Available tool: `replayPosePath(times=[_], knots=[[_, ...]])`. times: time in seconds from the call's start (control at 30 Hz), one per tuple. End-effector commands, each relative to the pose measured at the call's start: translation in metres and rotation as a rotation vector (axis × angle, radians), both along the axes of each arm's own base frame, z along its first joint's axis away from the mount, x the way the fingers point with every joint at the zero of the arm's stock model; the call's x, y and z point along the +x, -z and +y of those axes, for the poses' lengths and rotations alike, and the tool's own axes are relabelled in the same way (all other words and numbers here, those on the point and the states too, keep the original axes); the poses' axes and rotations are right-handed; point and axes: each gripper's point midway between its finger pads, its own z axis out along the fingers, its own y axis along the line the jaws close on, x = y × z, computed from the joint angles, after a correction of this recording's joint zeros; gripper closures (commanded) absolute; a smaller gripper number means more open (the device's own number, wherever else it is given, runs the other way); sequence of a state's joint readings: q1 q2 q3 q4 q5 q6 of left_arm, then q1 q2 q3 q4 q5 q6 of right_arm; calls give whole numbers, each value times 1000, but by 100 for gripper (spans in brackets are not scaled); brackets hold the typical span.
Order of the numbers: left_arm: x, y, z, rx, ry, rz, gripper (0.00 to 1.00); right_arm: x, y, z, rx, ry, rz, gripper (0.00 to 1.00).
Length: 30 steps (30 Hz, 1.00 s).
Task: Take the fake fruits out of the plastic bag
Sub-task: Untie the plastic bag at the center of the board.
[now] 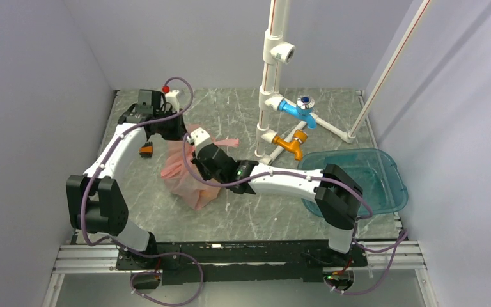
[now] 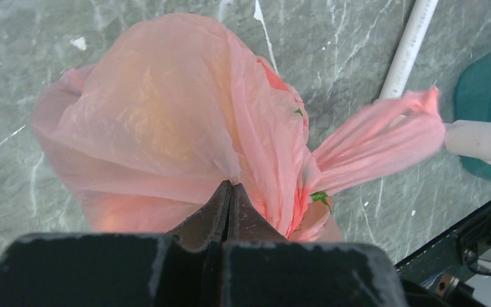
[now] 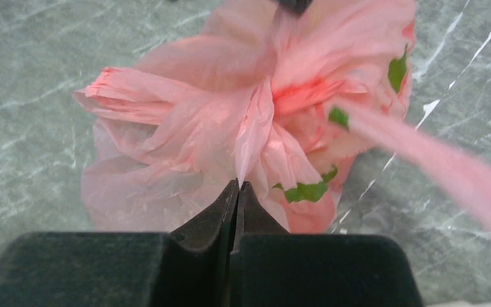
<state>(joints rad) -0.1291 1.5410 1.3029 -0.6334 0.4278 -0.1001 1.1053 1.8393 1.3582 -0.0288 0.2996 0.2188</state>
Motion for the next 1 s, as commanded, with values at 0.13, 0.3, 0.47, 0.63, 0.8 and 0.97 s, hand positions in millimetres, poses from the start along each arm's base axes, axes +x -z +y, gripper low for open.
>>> replayPosePath(times=[0.13,0.3,0.47,0.63,0.8,0.97], knots=[[17,-37,19,-71,-103,-129,100,-36,-3,-11,10,17,-51,100],[20,-37,29,-79,-143,-129,100,-52,5,-28,15,70,-91,100],[20,-38,32,-83,-148,-126,100,-77,16,-44,50,61,-80,100],[19,-35,27,-98,-123,-115,100,-80,8,-43,33,52,-63,100],[19,-30,21,-115,-110,-93,100,-70,-14,-34,-26,81,-81,80],[20,-31,15,-150,-96,-77,100,-63,-45,-18,0,105,-86,43]])
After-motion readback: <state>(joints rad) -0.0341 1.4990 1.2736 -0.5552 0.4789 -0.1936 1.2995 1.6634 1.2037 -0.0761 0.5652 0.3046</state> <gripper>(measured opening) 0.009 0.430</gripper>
